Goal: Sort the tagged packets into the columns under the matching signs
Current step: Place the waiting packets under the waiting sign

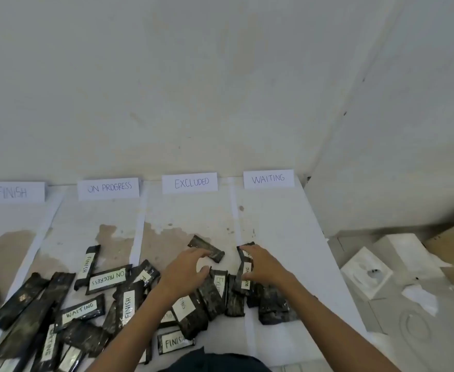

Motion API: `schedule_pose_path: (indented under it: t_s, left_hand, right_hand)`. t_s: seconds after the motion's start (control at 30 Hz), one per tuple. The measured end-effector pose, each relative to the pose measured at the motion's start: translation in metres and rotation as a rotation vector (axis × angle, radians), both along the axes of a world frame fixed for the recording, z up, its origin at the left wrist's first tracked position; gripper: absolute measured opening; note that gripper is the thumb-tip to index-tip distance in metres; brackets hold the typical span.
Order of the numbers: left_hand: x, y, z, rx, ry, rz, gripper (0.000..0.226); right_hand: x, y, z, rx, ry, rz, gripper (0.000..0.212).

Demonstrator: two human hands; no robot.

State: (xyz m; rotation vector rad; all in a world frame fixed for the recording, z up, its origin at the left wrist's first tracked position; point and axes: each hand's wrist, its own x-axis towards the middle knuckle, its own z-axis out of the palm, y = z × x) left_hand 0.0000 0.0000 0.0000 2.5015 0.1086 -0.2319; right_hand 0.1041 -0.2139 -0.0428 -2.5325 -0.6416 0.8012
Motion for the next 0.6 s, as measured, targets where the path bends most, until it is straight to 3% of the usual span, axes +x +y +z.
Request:
schedule_pose_path:
  t_s: [0.13, 0.33, 0.5, 0.6]
  left_hand:
    - [-0.006, -0.001, -0.012, -0.039, 0.056, 0.040, 0.037]
    - [-0.004, -0.006, -0.031, -0.118, 0.123, 0.055, 0.033]
    - [0.002, -0.017, -0.042, -0.197, 0.190, 0.035, 0.034]
    - [0.009, -0.025, -0.048, -0.270, 0.233, 0.064, 0.032]
  right_hand:
    - [-0.012, 0.003, -0.021, -0.245, -0.102, 0.088, 0.102]
    - [-0.012, -0.003, -0.044, -0.310, -0.104, 0.056, 0.092]
    - [-0.005, -0.008, -0.043, -0.168, 0.058, -0.045, 0.075]
    - [0.000, -0.013, -0.037, 0.064, 0.267, -0.223, 0.048]
